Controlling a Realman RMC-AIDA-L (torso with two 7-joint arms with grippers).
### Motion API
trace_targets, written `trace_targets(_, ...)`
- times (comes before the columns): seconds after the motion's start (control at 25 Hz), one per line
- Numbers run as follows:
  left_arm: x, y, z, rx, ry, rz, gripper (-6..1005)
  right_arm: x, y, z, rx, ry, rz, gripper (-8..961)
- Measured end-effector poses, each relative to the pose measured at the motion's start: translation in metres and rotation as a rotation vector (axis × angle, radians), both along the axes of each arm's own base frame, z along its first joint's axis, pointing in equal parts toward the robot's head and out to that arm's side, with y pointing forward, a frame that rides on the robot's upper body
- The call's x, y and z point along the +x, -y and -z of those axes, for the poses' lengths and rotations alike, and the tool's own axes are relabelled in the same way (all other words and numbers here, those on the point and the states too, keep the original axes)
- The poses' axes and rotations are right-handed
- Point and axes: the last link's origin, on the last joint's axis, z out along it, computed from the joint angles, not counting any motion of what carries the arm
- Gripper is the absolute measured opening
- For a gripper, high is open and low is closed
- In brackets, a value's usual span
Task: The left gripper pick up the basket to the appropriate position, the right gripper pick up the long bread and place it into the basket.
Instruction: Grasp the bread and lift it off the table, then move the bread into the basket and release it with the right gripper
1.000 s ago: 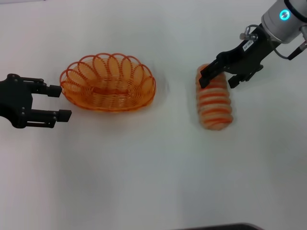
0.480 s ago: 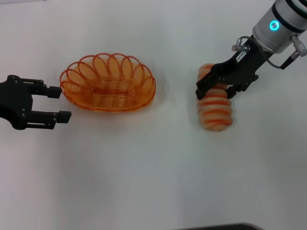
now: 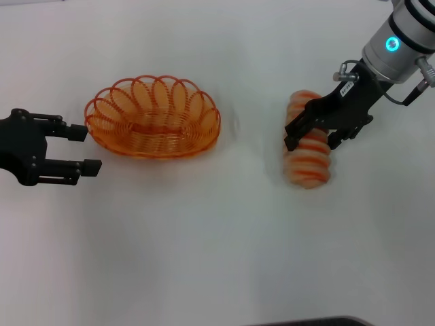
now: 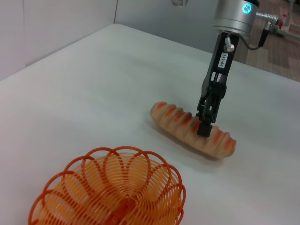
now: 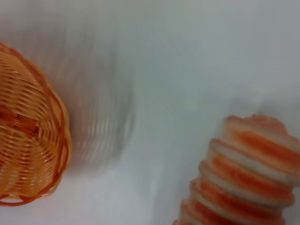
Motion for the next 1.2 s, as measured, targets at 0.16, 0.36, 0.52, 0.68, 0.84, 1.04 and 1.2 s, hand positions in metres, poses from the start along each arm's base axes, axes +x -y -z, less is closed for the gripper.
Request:
trace_targets(0.16, 0.0, 0.0, 0.0, -0.001, 0.002, -0.002, 694, 0.0, 0.0, 0.0, 0.0, 0.006, 0.004, 945)
trace_targets(0.36, 0.0, 0.0, 0.0, 0.001, 0.005, -0.006, 693, 0.0, 0.0, -0.001, -0.005, 0.02, -0.006, 727)
trace_targets(0.52, -0.001, 0.001, 0.0, 0.002, 0.006, -0.009, 692, 0.001, -0.001, -0.001, 0.0, 0.023, -0.008, 651)
trace_targets(0.68, -0.001, 0.001, 0.0, 0.005, 0.008, -0.012, 691, 0.005, -0.002, -0.005, 0.024, 0.023, -0.025, 631)
trace_targets(0.84, -0.001, 0.001, 0.0, 0.007, 0.012, -0.014, 690, 0.005, -0.007, -0.014, 0.066, 0.019, -0.066, 612)
trace_targets(1.04, 0.002, 0.0, 0.002, 0.007, 0.02, -0.01, 690, -0.005, -0.013, -0.028, 0.078, 0.013, -0.165, 577)
trace_targets(1.2, 0.004, -0.001, 0.004, 0.007, 0.026, -0.009, 690, -0.028, -0.023, -0.042, 0.067, -0.002, -0.336, 543)
